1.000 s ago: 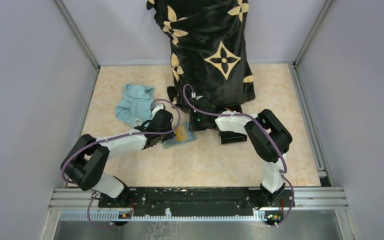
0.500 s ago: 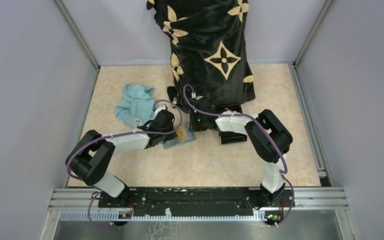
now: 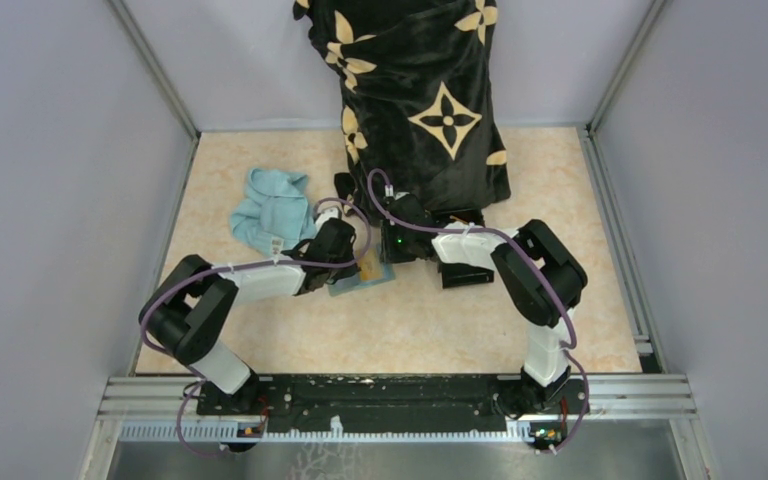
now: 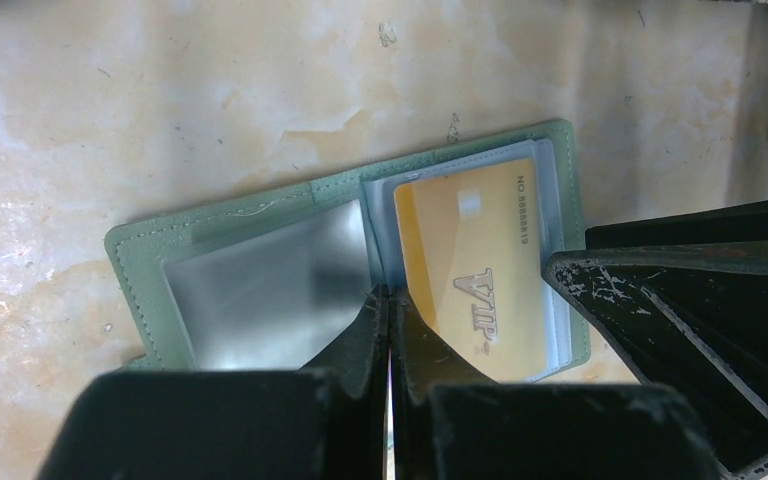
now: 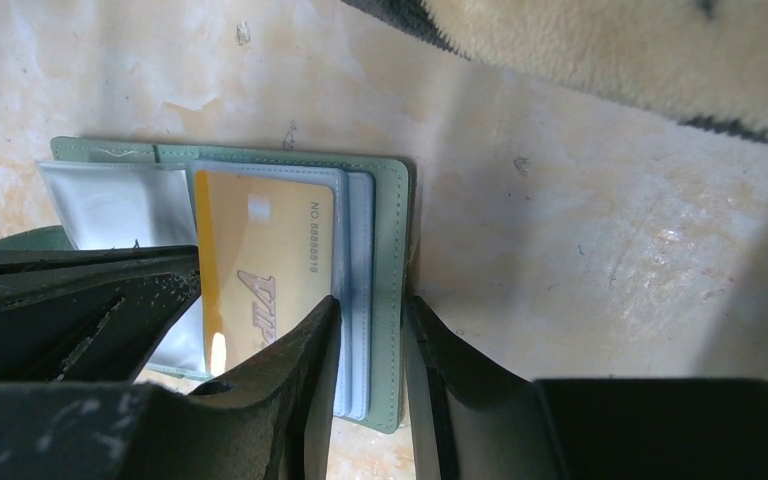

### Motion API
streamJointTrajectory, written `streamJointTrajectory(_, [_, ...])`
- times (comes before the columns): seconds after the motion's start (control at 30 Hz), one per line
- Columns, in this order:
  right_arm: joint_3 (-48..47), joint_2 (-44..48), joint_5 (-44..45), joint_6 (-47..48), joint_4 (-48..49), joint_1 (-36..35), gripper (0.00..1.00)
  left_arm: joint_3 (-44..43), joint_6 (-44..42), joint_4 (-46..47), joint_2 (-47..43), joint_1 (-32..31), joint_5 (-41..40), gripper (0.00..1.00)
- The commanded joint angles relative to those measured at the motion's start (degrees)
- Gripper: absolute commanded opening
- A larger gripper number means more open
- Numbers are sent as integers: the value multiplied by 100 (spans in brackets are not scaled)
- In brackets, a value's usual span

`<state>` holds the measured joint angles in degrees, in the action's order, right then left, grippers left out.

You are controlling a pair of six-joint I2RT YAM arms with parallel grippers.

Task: Put the credit cards into the card holder
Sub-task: Insert the credit card into the card holder.

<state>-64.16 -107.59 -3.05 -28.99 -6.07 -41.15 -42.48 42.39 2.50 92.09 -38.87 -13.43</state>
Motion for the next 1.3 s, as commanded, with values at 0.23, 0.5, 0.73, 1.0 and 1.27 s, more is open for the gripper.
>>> streamJointTrajectory(0.23, [134,449,165,102,-55,-78,30,-151,239,-89,335,-296,247,0])
streamJointTrajectory(0.5, [235,699,628,210,-85,-78,30,-75,287,-126,344,-297,186,0])
streamJointTrajectory(0.73, [534,961,725,215,290,-78,29,-35,287,-136,383,-297,117,0])
streamJointTrajectory(1.0, [357,682,833,288,-17,-78,29,-2,296,-145,363,-301,113,0])
streamJointTrajectory(1.27, [302,384,886,276,-64,-234,29,-79,619,-328,390,-313,144,0])
